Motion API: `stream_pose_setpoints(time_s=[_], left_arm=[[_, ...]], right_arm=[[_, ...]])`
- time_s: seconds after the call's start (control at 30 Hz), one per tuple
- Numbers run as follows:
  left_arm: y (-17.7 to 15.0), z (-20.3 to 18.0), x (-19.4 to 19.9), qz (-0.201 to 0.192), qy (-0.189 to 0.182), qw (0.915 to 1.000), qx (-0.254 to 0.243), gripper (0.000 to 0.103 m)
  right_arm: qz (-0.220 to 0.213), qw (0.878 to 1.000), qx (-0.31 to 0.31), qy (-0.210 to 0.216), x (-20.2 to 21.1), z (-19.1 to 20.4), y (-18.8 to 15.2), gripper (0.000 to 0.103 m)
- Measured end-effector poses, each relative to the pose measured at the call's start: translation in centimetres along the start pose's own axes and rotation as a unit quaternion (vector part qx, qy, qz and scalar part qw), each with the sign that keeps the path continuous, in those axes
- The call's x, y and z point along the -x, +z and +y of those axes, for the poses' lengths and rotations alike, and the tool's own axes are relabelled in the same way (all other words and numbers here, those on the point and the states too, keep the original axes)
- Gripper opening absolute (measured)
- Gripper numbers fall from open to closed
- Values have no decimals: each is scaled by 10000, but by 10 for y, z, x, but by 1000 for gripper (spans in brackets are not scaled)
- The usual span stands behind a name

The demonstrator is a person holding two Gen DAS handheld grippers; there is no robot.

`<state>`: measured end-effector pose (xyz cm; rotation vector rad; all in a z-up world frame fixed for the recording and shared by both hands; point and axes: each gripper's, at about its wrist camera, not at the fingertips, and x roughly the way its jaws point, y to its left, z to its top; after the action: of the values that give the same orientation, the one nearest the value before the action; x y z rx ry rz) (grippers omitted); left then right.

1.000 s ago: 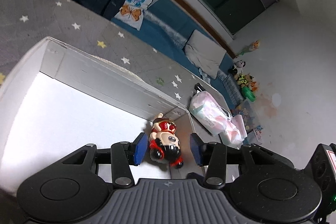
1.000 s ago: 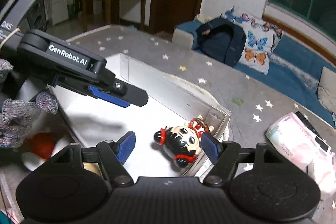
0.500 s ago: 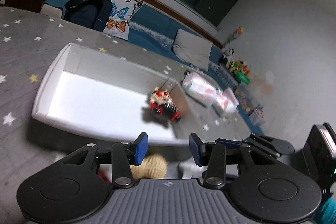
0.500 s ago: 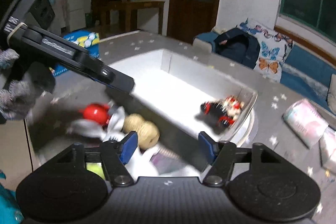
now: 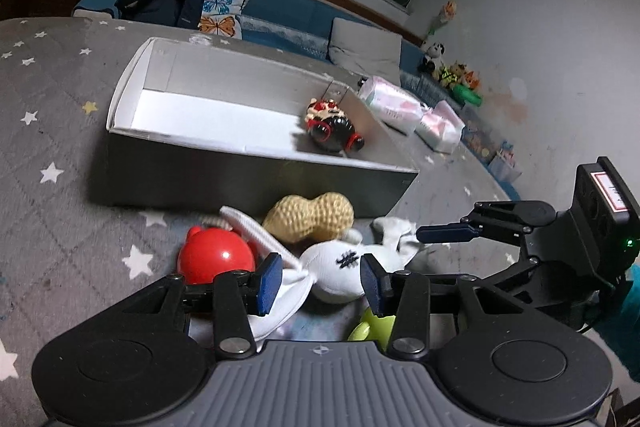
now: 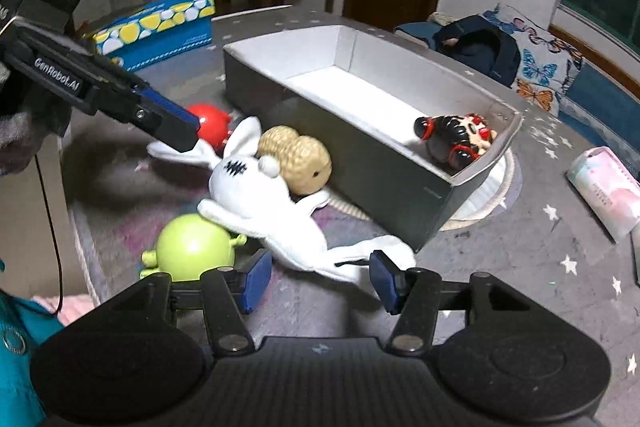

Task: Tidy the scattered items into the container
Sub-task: 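Grasp the white bunny plush's head with the right gripper while the left gripper pinches it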

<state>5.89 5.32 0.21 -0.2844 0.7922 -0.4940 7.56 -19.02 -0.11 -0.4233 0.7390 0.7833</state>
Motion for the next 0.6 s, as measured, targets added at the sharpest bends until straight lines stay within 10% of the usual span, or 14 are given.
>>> stream_pose_setpoints(time_s=[0.6], left_arm=[[-8,12,-20,232,-209,9994,171,33]], right_arm=[[25,9974,648,318,-28,7,3,43]])
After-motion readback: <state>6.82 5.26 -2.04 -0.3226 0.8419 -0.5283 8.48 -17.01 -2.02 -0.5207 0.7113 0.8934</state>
